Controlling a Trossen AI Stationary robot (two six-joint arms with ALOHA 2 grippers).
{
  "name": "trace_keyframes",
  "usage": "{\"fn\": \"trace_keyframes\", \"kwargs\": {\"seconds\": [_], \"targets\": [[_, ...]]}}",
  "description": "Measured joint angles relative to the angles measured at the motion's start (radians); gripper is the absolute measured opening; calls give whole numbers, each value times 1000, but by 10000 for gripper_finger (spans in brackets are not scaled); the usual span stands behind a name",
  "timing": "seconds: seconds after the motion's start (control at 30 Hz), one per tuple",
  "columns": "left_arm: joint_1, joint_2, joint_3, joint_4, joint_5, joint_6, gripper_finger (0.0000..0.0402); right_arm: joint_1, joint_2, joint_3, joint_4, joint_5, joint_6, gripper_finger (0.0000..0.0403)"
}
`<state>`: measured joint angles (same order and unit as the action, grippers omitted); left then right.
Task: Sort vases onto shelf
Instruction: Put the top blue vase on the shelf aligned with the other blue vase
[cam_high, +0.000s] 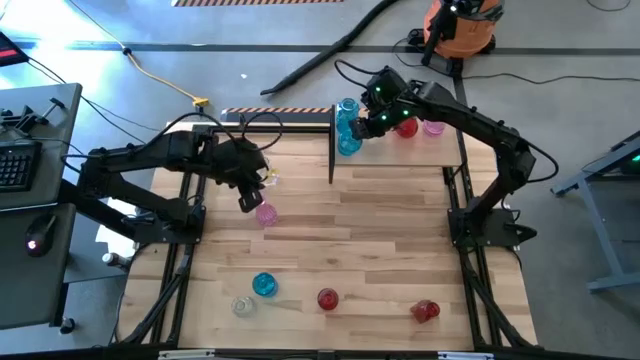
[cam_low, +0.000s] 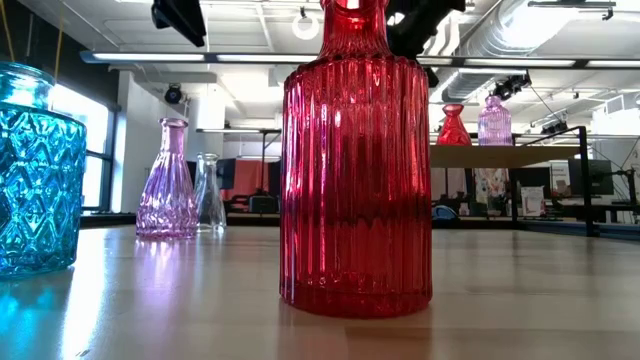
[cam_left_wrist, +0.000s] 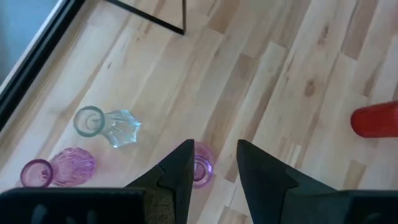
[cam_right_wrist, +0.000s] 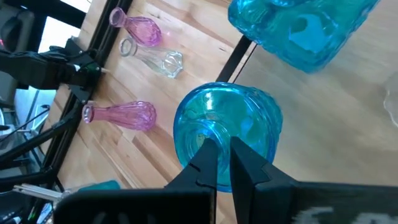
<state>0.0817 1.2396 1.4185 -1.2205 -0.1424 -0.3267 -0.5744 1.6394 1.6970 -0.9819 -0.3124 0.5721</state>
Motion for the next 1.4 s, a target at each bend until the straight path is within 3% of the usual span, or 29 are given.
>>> {"fn": "trace_keyframes", "kwargs": {"seconds": [1.03, 1.4], "targets": [[18, 0, 0, 11, 1, 24, 113, -41, 42, 0, 23, -10, -15, 0], [18, 0, 0, 11, 1, 24, 113, -44, 42, 0, 23, 21, -4, 30]]}}
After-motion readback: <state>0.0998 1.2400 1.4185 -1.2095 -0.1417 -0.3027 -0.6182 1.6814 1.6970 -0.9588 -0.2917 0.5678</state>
